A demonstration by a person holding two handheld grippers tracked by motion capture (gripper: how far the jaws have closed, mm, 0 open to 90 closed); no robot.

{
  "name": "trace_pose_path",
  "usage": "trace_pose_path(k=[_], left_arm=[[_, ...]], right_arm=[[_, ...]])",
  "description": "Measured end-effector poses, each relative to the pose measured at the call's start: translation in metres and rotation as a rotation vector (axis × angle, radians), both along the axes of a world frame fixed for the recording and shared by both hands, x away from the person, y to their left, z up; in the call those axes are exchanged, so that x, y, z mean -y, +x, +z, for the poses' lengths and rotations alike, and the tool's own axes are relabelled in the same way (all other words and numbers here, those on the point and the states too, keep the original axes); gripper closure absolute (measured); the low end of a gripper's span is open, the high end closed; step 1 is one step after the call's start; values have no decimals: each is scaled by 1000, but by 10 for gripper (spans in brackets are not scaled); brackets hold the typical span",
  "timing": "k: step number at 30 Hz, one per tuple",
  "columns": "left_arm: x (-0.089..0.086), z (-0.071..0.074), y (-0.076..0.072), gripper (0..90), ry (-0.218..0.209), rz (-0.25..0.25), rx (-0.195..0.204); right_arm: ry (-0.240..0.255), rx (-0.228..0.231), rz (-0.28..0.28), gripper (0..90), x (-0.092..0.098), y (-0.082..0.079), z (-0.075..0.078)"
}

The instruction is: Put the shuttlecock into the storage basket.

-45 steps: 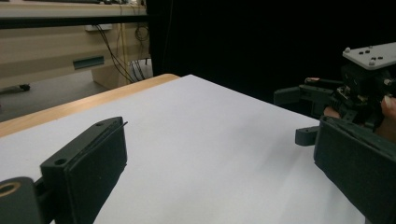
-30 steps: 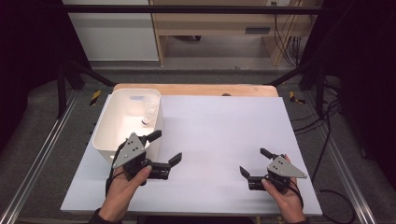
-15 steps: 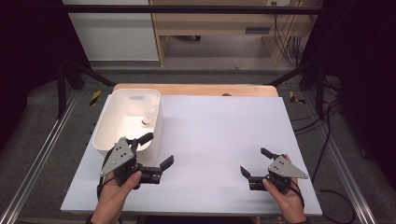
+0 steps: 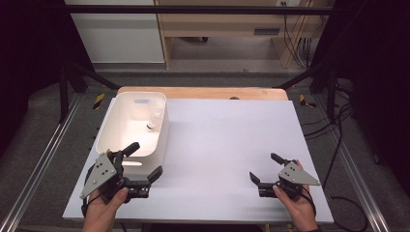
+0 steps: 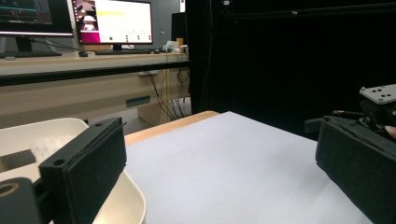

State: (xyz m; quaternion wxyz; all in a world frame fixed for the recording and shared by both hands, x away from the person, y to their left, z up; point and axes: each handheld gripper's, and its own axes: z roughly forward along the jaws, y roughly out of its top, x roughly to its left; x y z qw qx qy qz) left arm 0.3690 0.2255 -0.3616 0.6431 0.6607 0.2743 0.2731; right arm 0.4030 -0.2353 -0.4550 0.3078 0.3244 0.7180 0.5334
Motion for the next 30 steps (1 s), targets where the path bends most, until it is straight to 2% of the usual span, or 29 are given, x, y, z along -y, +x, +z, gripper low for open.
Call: trace_pose_path(k=[4,8,11,24,30], left_arm=[[-7,-7,-9,17,5,14,7],[-14,-17,-13,17,-1,27,-3],[-21,-24,-14,20,-19,39,-11],[-39,-52,-9,27,-42,65,-21],[-42,-61,-8,28,-17,77,-19]], right_arm=[[2,-2,-2,30,0,0,0],[-1,1,0,31,0,0,0],[-2,1,1,31,-1,-1,0],[-6,0,1,31,-1,0,-1],[-7,0,2,32,-1,0,-1]])
